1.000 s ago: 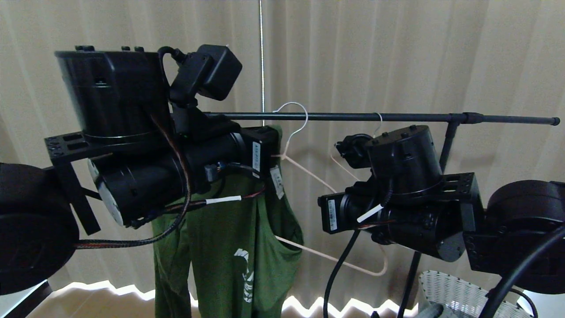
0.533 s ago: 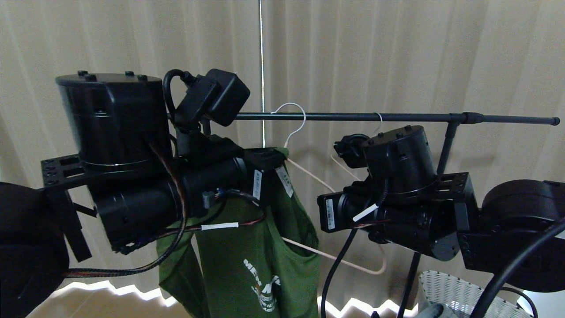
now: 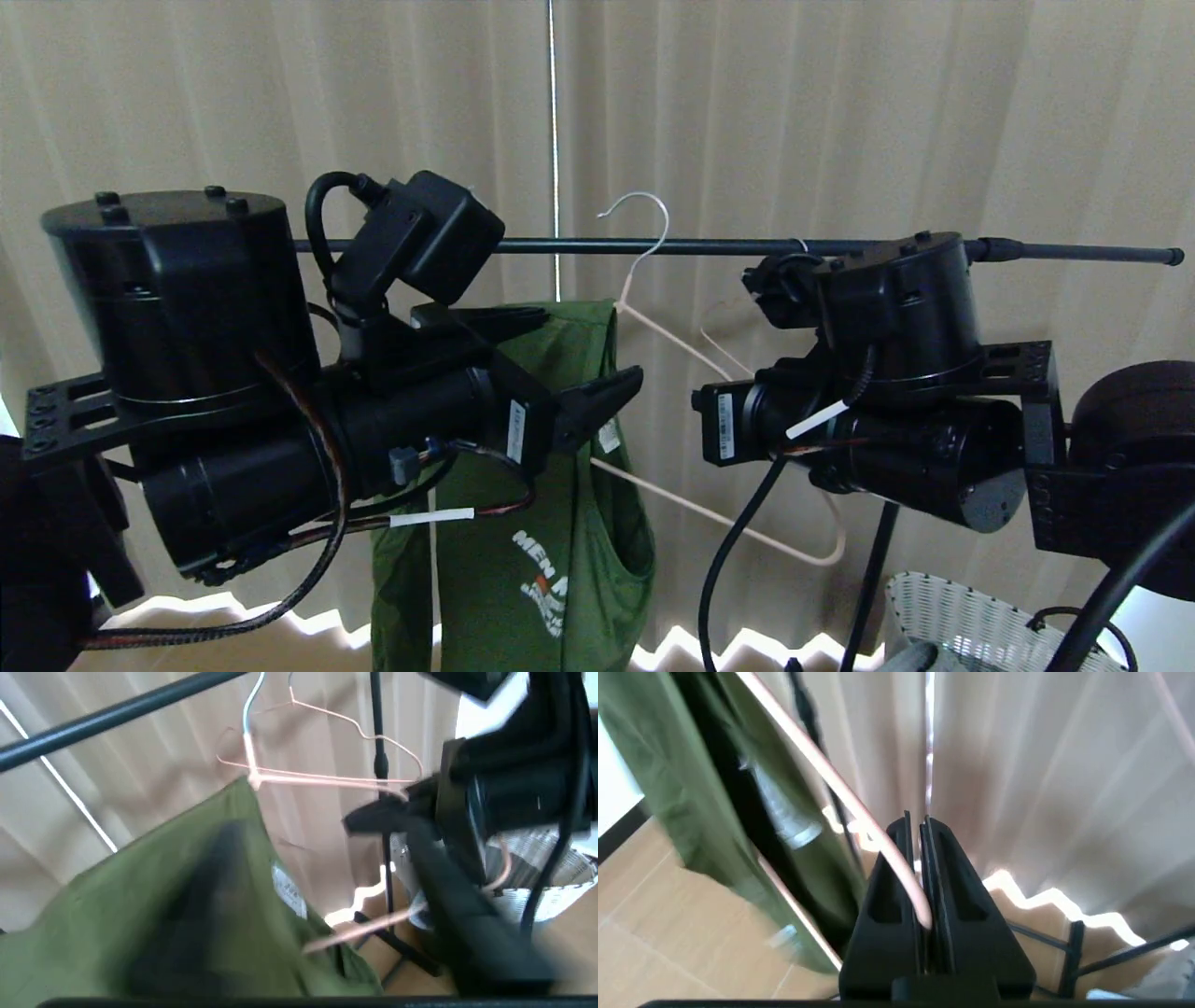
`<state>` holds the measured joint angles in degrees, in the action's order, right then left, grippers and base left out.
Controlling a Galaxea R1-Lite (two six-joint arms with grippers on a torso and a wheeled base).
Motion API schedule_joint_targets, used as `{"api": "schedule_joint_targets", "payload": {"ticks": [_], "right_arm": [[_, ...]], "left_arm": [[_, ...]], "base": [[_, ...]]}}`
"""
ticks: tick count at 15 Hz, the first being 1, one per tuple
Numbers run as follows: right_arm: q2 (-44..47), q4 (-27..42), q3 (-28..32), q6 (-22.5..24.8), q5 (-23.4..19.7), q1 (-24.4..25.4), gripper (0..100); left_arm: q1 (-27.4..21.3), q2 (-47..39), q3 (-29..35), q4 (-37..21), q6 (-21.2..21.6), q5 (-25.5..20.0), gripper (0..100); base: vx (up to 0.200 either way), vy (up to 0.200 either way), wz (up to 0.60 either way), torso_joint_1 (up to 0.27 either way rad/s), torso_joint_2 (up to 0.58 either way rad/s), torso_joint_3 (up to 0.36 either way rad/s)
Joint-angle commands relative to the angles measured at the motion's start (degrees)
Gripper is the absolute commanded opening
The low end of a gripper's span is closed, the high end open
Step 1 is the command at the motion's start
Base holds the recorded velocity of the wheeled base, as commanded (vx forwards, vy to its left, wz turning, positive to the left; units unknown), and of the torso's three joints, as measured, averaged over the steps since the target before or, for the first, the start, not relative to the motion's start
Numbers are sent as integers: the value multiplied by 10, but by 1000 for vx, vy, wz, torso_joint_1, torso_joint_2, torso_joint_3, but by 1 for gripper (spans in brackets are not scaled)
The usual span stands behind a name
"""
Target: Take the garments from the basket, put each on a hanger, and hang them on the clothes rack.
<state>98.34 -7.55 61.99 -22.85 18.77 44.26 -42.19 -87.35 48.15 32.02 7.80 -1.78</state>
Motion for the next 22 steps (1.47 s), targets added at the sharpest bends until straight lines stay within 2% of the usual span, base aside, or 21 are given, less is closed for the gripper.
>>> {"api": "schedule_joint_targets", "payload": {"ticks": [1, 4, 7, 9, 11, 12, 13, 15, 18, 22], "right_arm": [[-25, 1, -4, 0, 2, -11, 0], [-61, 0, -36, 26, 2, -27, 0], [-119, -3, -89, 102, -2, -48, 0], [-133, -3, -97, 112, -4, -49, 0], [-130, -11, -95, 114, -20, -49, 0], [-128, -39, -93, 125, -35, -49, 0], [-127, -55, -94, 151, -46, -51, 0], [-124, -74, -90, 189, -55, -52, 0], [-115, -83, -85, 196, -63, -50, 0], [-118, -84, -88, 196, -81, -41, 0]], "left_arm": [[6, 21, -25, 1, 13, 0, 100], [19, 61, -57, 1, 31, 0, 100], [71, 103, -68, 1, 126, -1, 100], [86, 108, -62, 19, 165, -4, 100], [117, 104, -54, 42, 262, -30, 100], [135, 97, -50, 41, 324, -48, 100], [139, 86, -44, 41, 351, -55, 100], [135, 60, -25, 41, 360, -60, 100], [117, 30, -2, 42, 368, -60, 100], [122, 13, -1, 43, 430, -57, 100]], "base": [[0, 0, 0, 0, 0, 0], [0, 0, 0, 0, 0, 0], [0, 0, 0, 0, 0, 0], [0, 0, 0, 0, 0, 0], [0, 0, 0, 0, 0, 0], [0, 0, 0, 0, 0, 0], [0, 0, 0, 0, 0, 0], [0, 0, 0, 0, 0, 0], [0, 0, 0, 0, 0, 0], [0, 0, 0, 0, 0, 0]]}}
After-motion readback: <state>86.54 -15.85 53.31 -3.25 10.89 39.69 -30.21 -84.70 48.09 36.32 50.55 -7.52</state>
